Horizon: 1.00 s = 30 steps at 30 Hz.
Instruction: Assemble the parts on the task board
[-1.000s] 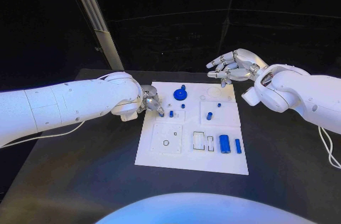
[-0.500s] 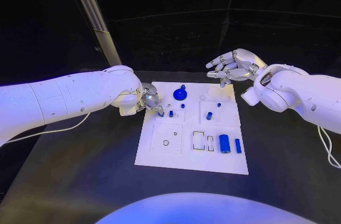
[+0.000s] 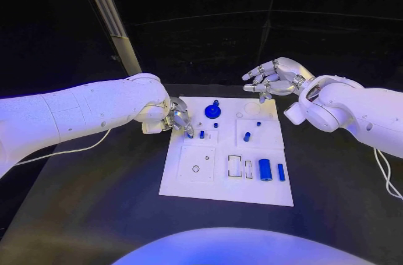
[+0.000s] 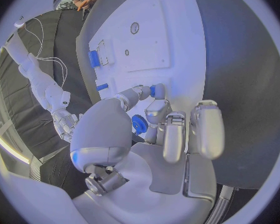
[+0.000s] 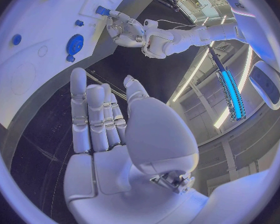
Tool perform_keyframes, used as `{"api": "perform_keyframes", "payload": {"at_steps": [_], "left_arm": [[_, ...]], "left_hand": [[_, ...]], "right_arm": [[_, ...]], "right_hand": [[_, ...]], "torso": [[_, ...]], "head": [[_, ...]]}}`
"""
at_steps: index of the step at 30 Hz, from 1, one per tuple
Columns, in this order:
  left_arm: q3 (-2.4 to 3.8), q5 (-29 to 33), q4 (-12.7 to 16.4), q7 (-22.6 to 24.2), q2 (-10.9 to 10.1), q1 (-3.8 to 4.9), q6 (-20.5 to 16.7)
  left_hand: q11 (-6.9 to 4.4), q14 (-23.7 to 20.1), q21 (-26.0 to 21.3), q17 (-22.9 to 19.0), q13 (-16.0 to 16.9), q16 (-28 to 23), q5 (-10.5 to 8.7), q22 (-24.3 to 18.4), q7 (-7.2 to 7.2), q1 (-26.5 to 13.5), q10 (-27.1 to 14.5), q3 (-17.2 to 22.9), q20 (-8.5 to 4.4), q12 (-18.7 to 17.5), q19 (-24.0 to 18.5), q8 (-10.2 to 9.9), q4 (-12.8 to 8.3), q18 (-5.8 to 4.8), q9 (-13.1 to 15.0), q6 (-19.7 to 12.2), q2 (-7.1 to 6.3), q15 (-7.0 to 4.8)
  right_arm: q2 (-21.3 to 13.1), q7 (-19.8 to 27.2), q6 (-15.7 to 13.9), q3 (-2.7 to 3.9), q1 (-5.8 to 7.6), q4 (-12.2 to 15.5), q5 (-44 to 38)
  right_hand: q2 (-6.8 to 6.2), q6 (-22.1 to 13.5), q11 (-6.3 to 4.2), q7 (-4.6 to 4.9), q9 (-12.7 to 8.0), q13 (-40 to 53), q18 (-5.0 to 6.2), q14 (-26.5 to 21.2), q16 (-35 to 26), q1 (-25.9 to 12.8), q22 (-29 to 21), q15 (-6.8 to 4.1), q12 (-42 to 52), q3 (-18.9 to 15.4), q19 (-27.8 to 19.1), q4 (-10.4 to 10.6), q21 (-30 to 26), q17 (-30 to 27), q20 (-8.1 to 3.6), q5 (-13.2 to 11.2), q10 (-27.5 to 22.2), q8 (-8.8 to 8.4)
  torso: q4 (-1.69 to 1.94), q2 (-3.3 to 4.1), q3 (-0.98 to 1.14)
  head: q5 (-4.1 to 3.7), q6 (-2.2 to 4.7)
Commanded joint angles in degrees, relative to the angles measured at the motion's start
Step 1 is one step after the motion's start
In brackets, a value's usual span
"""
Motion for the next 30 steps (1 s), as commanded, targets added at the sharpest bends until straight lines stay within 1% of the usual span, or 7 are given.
{"api": "perform_keyframes", "payload": {"at_steps": [1, 12, 16, 21, 25, 28, 30], "left_arm": [[-0.22, 0.26, -0.34, -0.41, 0.32, -0.23, 2.27], [-0.22, -0.02, -2.42, -2.08, 2.24, -0.18, 1.92], [-0.22, -0.68, -2.82, -2.48, 2.54, -0.18, 0.73], [-0.22, -0.96, -3.18, -2.62, 2.6, -0.18, -1.32], [-0.22, -1.04, -3.35, -2.62, 2.59, -0.18, -1.95], [-0.22, -1.06, -3.35, -2.67, 2.58, -0.18, -1.97], [-0.22, -1.07, -3.35, -2.67, 2.61, -0.18, -1.61]], "left_hand": [[-0.66, 5.92, 0.01, 15.09, 0.01, 0.18, 0.14, 4.57, -2.02, 0.51, 0.07, 4.94, -0.3, -0.01, 0.8, -0.16, -4.69, -0.28, 0.01, 2.25, 0.12, -0.38], [-0.63, 5.92, -0.29, 15.09, -0.39, 0.18, 0.15, 4.33, -1.97, 0.48, -0.12, 5.15, -0.3, -0.32, 0.67, -0.17, -4.66, -0.21, 0.17, 2.11, 0.19, -0.38], [-0.59, 5.92, -0.48, 15.09, -0.68, 0.18, 0.14, 4.19, -1.92, 0.44, -0.28, 5.27, -0.3, -0.54, 0.59, -0.2, -4.59, -0.16, 0.28, 1.97, 0.27, -0.37], [-0.45, 5.92, -0.84, 15.09, -1.36, 0.18, 0.05, 3.93, -1.76, 0.16, -0.71, 5.46, -0.27, -1.1, 0.42, -0.29, -4.26, -0.09, 0.63, 1.51, 0.5, -0.3], [-0.28, 5.92, -1.01, 15.09, -2.44, 0.18, -0.1, 3.83, -1.57, -0.34, -1.25, 5.16, -0.19, -1.87, 0.34, -0.56, -3.69, -0.06, 0.91, 0.86, 0.73, -0.17], [-0.01, 5.92, -1.18, 15.09, -2.77, 0.18, -0.16, 3.74, -1.21, -0.71, -1.55, 4.7, -0.06, -2.17, 0.28, -1.43, -3.36, -0.05, 0.75, -0.23, 0.63, 0.01], [0.44, 5.92, -1.32, 15.09, -2.76, 0.18, -0.16, 3.68, -0.63, -1.0, -1.86, 4.08, 0.21, -2.22, 0.24, -3.02, -2.98, -0.05, 0.0, -1.33, 0.56, 0.36]], "right_arm": [[0.09, 0.42, 0.38, 0.03, 0.09, 0.0, 0.01], [0.21, 0.45, 0.36, 0.03, 0.08, -0.02, 0.01], [0.2, 0.45, 0.38, 0.03, 0.08, 0.0, 0.01], [0.15, 0.45, 0.4, 0.03, 0.08, 0.03, 0.01], [0.13, 0.45, 0.46, 0.03, 0.08, 0.04, 0.01], [0.12, 0.44, 0.51, 0.03, 0.08, 0.04, 0.01], [0.13, 0.43, 0.58, 0.03, 0.08, 0.03, 0.01]], "right_hand": [[0.16, -0.44, -0.11, -0.07, 0.01, -0.06, 0.27, -0.34, 0.36, -0.21, 0.1, 0.0, 0.3, 0.0, -0.45, 0.4, -0.23, -0.06, -0.11, 0.35, -0.42, 0.29], [0.16, -0.44, -0.11, -0.07, 0.01, -0.06, 0.27, -0.34, 0.36, -0.21, 0.1, 0.0, 0.3, 0.0, -0.45, 0.4, -0.23, -0.06, -0.11, 0.35, -0.42, 0.29], [0.16, -0.44, -0.11, -0.07, 0.01, -0.06, 0.27, -0.34, 0.36, -0.21, 0.1, 0.0, 0.3, 0.0, -0.45, 0.4, -0.23, -0.06, -0.11, 0.35, -0.42, 0.29], [0.16, -0.44, -0.11, -0.07, 0.01, -0.06, 0.27, -0.34, 0.36, -0.21, 0.1, 0.0, 0.3, 0.0, -0.45, 0.4, -0.23, -0.06, -0.11, 0.35, -0.42, 0.29], [0.16, -0.44, -0.11, -0.07, 0.01, -0.06, 0.27, -0.34, 0.36, -0.21, 0.1, 0.0, 0.3, 0.0, -0.45, 0.4, -0.23, -0.06, -0.11, 0.35, -0.42, 0.29], [0.16, -0.44, -0.11, -0.07, 0.01, -0.06, 0.27, -0.34, 0.36, -0.21, 0.1, 0.0, 0.3, 0.0, -0.45, 0.4, -0.23, -0.06, -0.11, 0.35, -0.42, 0.29], [0.16, -0.44, -0.11, -0.07, 0.01, -0.06, 0.27, -0.34, 0.36, -0.21, 0.1, 0.0, 0.3, 0.0, -0.45, 0.4, -0.23, -0.06, -0.11, 0.35, -0.42, 0.29]], "torso": [[0.05, -0.01, -0.03], [-0.01, 0.01, -0.01], [0.05, -0.01, -0.05], [0.09, 0.01, -0.05], [0.1, -0.03, -0.03], [0.11, -0.03, -0.05], [0.13, -0.03, -0.04]], "head": [[-0.11, -0.03], [-0.12, -0.14], [-0.19, -0.21], [-0.3, -0.17], [-0.27, -0.27], [-0.24, -0.28], [-0.24, -0.29]]}}
